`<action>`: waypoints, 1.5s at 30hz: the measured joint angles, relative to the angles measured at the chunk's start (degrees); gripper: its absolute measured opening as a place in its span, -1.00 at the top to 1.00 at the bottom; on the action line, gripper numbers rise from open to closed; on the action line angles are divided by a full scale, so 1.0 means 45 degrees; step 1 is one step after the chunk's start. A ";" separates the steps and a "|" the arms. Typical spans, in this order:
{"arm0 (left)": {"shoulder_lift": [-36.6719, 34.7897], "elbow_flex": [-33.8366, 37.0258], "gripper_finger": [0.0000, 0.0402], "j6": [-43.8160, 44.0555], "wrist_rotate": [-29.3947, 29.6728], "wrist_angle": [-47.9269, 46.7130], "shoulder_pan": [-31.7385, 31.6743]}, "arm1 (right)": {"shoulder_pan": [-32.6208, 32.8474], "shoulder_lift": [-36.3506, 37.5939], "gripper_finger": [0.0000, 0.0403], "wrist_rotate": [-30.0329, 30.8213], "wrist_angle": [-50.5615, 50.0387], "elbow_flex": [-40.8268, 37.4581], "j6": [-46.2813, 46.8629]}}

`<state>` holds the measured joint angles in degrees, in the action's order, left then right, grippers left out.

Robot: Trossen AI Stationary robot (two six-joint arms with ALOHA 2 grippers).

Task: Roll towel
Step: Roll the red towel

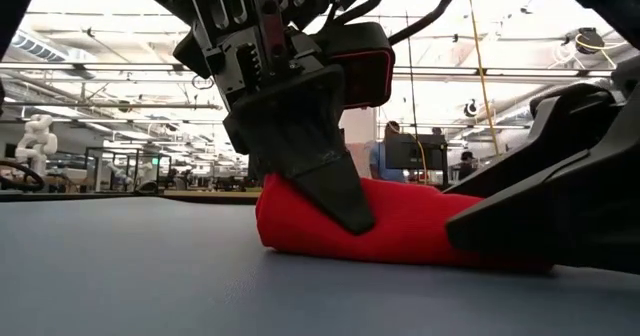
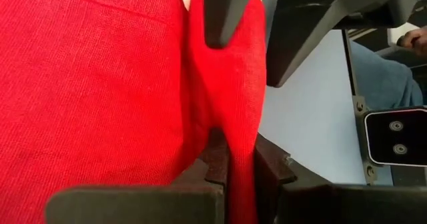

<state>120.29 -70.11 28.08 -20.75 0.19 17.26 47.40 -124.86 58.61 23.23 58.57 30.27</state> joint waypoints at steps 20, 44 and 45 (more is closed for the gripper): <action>-0.0950 0.0082 -0.18 -0.1702 0.1355 -0.1137 0.0277 | -0.0208 0.0034 0.24 -0.0795 -0.1308 0.0019 0.3652; -0.1530 0.0053 -0.31 -0.5032 1.1317 -0.1079 0.4246 | -0.0214 0.0005 0.37 -0.1627 -0.0329 0.0005 0.6064; -0.1525 0.0053 -0.31 -0.5223 1.1332 -0.0956 0.4348 | -0.0236 0.0013 0.37 -0.1762 -0.0293 0.0005 0.6065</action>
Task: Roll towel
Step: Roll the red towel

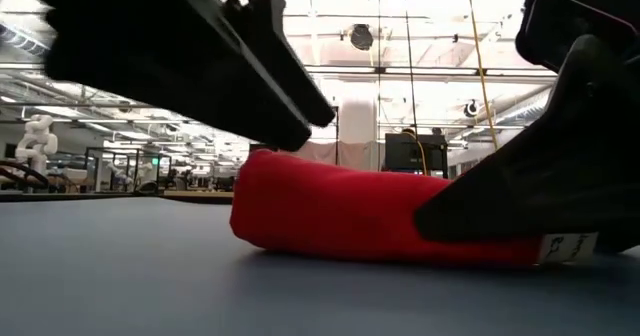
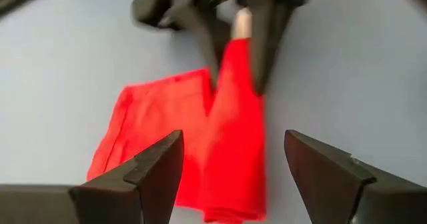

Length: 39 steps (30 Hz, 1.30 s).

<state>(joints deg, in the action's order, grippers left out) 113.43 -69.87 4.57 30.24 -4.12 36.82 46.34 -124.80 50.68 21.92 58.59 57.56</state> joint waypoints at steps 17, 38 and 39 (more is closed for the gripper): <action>0.1585 -0.0034 -0.31 -0.0172 0.0748 0.0772 0.0090 | -0.0133 0.0148 0.37 -0.0518 -0.0001 0.0000 0.0073; 0.1467 -0.0049 0.77 0.2349 -0.1267 0.0116 -0.0514 | 0.1176 0.0089 -0.19 0.2517 0.0529 0.0625 -0.8506; 0.1440 -0.0049 0.77 0.2506 -0.1576 0.0083 -0.0608 | 0.1320 0.0089 -0.22 0.2837 0.0528 0.0723 -0.9068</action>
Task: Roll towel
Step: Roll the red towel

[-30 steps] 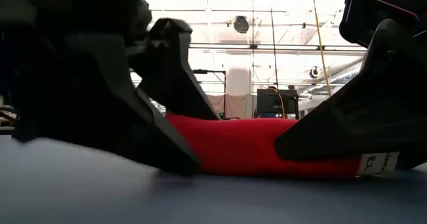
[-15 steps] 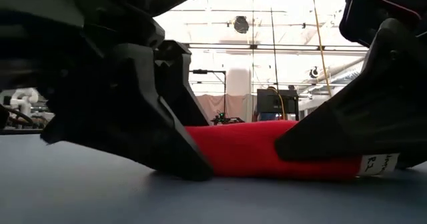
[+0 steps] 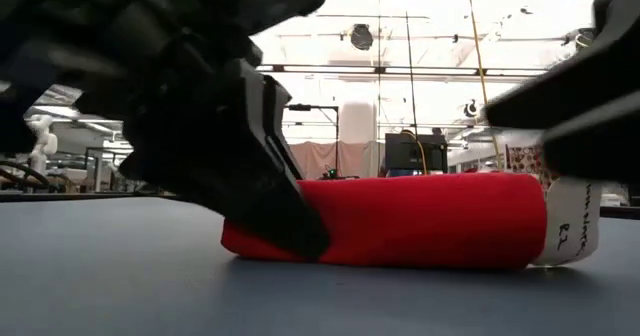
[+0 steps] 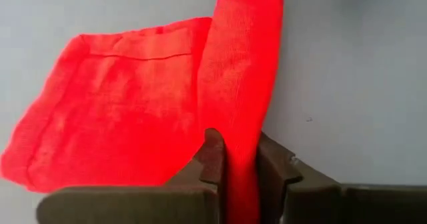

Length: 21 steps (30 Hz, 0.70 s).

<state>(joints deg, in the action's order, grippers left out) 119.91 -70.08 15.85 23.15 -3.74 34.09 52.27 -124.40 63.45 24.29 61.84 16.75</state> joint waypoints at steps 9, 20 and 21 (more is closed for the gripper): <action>-0.0065 0.0000 0.77 0.1398 -0.3520 0.0026 -0.1016 | 0.0083 -0.0117 -0.14 0.0197 0.0229 0.0297 -0.1161; -0.0065 -0.0020 0.75 0.2328 -0.6086 -0.0398 -0.1914 | -0.0665 -0.0589 -0.01 -0.0179 -0.0383 0.0341 0.0436; -0.0065 -0.0024 0.75 0.2323 -0.6100 -0.0414 -0.1925 | -0.0702 -0.0589 -0.01 -0.0183 -0.0601 0.0342 0.0757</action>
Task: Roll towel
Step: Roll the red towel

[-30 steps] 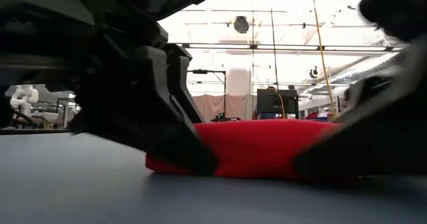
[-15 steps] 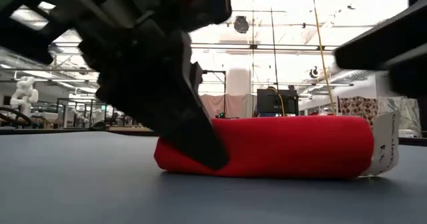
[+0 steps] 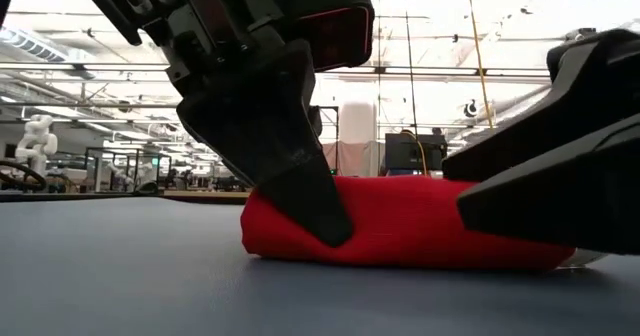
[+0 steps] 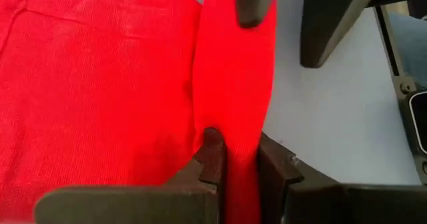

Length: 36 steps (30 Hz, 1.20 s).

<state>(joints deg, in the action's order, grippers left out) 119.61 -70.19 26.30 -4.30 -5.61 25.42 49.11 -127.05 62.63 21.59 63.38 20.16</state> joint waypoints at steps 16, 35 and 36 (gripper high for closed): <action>0.0000 0.0068 0.50 0.0044 0.0520 0.0473 0.0257 | -0.0741 0.0016 0.01 -0.1500 -0.2012 -0.0001 0.3400; -0.1360 0.0102 -0.47 -0.1661 0.5244 -0.0321 0.2141 | -0.0897 0.0029 0.48 -0.2175 -0.2062 -0.0030 0.6911; -0.1341 0.0102 -0.48 -0.1930 0.5807 -0.0368 0.2314 | -0.0959 0.0033 0.49 -0.2340 -0.2004 -0.0030 0.7017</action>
<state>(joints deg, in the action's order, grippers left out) 113.58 -69.73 17.62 21.83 -7.26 35.84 44.80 -126.90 52.09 12.57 63.24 51.74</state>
